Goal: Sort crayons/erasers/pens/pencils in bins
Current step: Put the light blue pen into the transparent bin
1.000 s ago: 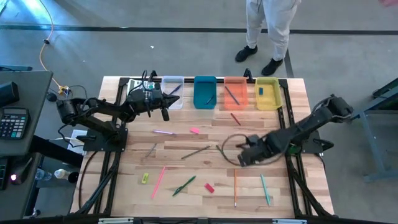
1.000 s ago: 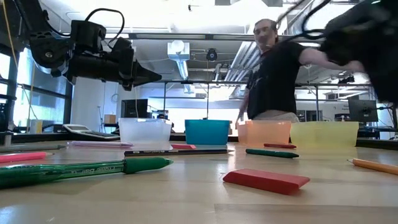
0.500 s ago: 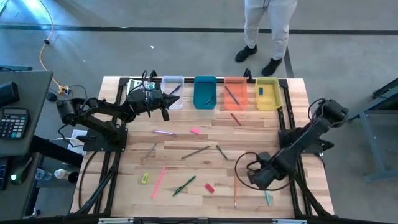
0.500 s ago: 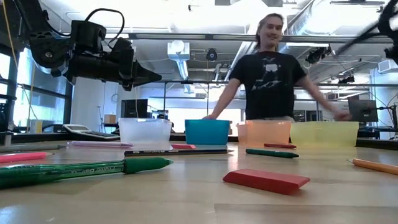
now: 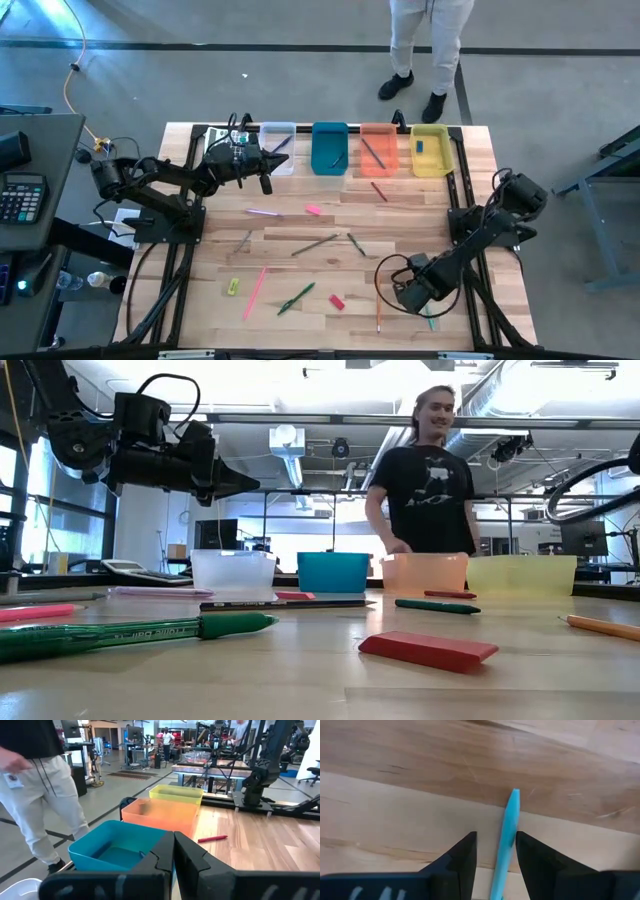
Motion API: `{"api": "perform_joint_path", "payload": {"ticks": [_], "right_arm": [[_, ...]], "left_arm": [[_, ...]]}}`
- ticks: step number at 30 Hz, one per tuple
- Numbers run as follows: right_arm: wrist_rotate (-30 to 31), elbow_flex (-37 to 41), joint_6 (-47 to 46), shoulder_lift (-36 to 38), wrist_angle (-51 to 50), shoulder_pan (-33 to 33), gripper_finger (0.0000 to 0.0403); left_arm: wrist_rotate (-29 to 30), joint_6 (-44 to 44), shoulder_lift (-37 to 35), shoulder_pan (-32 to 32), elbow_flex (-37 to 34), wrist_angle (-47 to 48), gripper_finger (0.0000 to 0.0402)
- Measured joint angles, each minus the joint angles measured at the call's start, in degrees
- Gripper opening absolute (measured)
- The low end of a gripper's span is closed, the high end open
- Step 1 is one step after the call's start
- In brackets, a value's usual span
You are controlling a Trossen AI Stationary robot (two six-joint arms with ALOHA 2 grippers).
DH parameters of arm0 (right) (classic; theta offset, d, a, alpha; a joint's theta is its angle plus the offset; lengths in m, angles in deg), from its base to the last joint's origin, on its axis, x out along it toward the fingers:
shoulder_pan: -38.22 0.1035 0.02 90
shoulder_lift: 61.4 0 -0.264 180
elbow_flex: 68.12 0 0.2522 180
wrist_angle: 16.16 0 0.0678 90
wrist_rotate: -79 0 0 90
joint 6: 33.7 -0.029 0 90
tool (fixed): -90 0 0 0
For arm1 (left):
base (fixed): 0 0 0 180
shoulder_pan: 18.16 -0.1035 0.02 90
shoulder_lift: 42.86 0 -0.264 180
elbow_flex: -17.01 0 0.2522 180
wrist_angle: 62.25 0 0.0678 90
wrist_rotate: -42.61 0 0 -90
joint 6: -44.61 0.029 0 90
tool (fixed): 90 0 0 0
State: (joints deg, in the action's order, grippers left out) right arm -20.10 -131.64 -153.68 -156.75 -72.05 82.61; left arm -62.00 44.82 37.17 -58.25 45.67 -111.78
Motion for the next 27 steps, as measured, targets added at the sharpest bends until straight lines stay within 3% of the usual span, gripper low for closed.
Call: {"api": "perform_joint_path", "payload": {"ticks": [15,21,27], "right_arm": [[1.6,-0.3,1.9,-1.4,0.0,-0.4,0.0010],[3.2,-0.2,8.0,1.9,-2.7,-3.6,0.0014],[12.3,-0.3,14.9,9.0,-3.0,-9.1,0.0017]], "left_arm": [[0.0,-2.2,0.0,0.0,0.0,0.0,0.0000],[-0.2,-4.5,0.0,0.0,0.0,0.0,0.0000],[-0.2,-4.6,0.0,0.0,0.0,0.0,0.0000]]}}
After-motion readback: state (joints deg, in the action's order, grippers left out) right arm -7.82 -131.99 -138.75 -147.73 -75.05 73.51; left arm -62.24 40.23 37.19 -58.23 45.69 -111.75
